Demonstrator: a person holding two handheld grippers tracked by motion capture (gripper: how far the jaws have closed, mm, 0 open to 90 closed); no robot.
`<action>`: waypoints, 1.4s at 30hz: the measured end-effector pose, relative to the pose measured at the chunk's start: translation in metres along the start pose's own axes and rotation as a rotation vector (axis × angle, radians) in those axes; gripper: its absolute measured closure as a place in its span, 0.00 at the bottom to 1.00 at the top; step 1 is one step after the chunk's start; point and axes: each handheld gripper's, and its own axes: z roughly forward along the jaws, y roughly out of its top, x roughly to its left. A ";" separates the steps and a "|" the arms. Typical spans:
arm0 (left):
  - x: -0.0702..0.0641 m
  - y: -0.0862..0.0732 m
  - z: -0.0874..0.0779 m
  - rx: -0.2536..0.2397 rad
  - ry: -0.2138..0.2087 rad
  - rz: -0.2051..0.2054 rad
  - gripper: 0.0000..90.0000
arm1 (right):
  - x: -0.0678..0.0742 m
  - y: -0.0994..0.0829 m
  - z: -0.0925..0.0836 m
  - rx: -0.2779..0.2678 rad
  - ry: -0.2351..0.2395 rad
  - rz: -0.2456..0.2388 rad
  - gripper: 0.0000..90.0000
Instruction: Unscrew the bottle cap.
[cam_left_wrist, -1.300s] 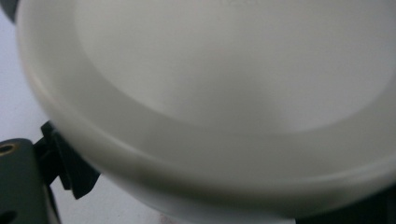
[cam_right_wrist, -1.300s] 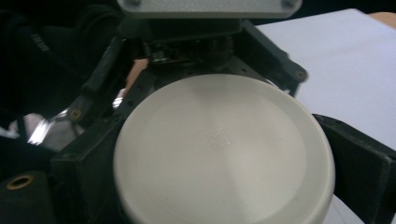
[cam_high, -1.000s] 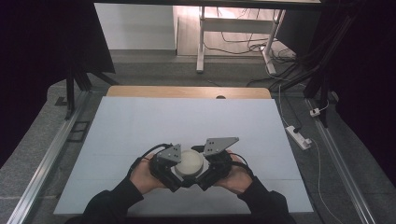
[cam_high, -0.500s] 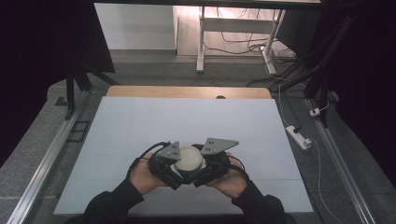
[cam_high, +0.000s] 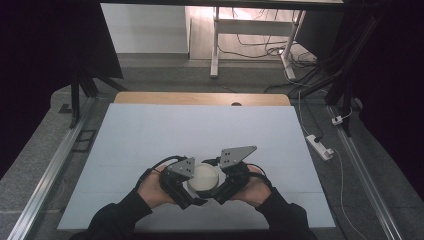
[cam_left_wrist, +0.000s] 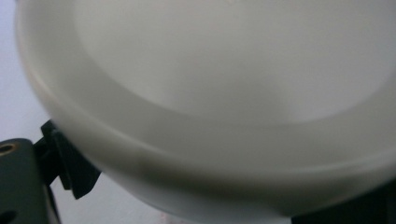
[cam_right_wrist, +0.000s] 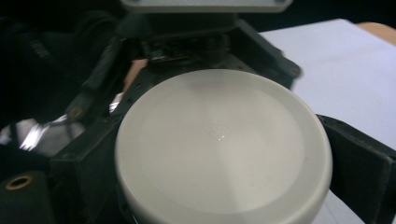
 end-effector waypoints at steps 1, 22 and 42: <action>-0.001 0.001 0.000 0.003 -0.009 0.005 0.09 | -0.001 -0.001 -0.001 -0.001 0.026 -0.015 0.08; 0.004 0.000 -0.005 0.001 0.196 -0.108 0.09 | 0.015 0.008 0.006 -0.020 -0.315 0.062 0.05; -0.002 -0.001 -0.001 0.011 0.001 0.014 0.09 | 0.003 0.001 -0.003 0.016 0.023 -0.001 0.08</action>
